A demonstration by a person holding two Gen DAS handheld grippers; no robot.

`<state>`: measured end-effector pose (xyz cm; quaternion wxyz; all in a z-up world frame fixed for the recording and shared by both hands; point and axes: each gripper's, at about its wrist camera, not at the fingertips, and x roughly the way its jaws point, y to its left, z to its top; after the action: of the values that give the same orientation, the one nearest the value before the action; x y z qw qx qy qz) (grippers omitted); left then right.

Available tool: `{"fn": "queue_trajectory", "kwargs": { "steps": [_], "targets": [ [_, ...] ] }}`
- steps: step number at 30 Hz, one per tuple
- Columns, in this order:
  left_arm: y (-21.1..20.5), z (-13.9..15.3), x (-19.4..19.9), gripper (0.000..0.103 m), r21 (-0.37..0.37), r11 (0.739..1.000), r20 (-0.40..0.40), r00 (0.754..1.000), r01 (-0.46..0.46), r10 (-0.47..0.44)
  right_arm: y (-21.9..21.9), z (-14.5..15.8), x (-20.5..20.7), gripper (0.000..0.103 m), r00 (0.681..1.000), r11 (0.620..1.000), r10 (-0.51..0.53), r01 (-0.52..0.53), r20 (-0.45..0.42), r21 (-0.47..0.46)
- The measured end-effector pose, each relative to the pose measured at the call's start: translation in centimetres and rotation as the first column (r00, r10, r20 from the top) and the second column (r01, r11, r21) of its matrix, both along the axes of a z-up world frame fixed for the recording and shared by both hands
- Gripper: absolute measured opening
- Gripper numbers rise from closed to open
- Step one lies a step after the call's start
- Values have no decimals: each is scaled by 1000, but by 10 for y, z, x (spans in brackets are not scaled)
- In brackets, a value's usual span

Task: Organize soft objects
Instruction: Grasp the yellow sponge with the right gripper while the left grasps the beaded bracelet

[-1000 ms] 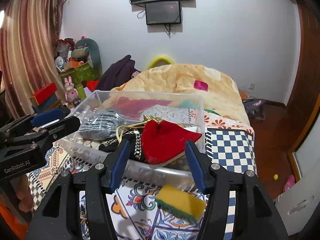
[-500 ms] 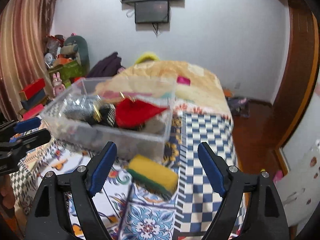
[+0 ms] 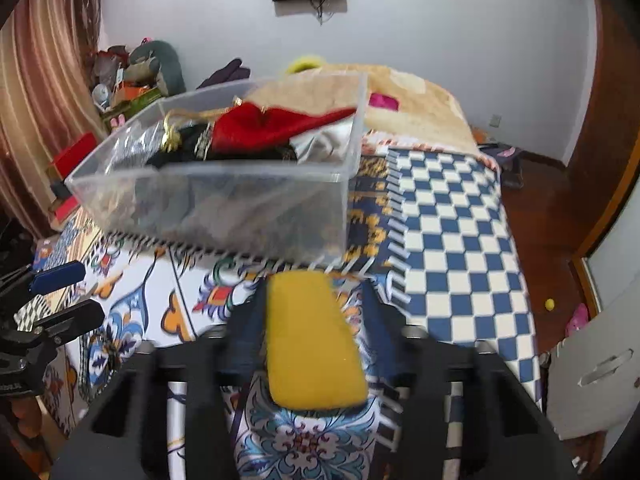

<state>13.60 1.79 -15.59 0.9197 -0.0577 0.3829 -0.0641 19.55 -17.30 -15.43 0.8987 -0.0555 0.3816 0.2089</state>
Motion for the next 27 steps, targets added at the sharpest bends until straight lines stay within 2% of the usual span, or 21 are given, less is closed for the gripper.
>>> {"fn": "queue_trajectory", "kwargs": {
  "steps": [8,10,14,15,21,27],
  "targets": [
    [-8,-11,-10,70,5,999,-15,999,40,-40,-6,4,-22,29,999,1000,13,-13,39,5],
    [-9,-13,-12,60,5,1000,-13,1000,28,-28,-6,6,-26,29,999,1000,20,-21,48,12],
    [-7,-17,-13,29,26,1000,5,1000,6,-6,-6,8,-28,29,998,1000,23,-24,60,19],
    [-6,-17,-12,26,19,1000,6,1000,6,-6,-6,8,-26,29,998,1000,22,-23,59,20],
    [-4,-12,-18,13,26,1000,26,1000,14,-15,-5,11,-25,29,997,999,26,-28,67,35],
    [-5,1,-28,9,34,999,68,997,21,-23,-2,23,-31,29,994,998,36,-41,103,49]
  ]
}}
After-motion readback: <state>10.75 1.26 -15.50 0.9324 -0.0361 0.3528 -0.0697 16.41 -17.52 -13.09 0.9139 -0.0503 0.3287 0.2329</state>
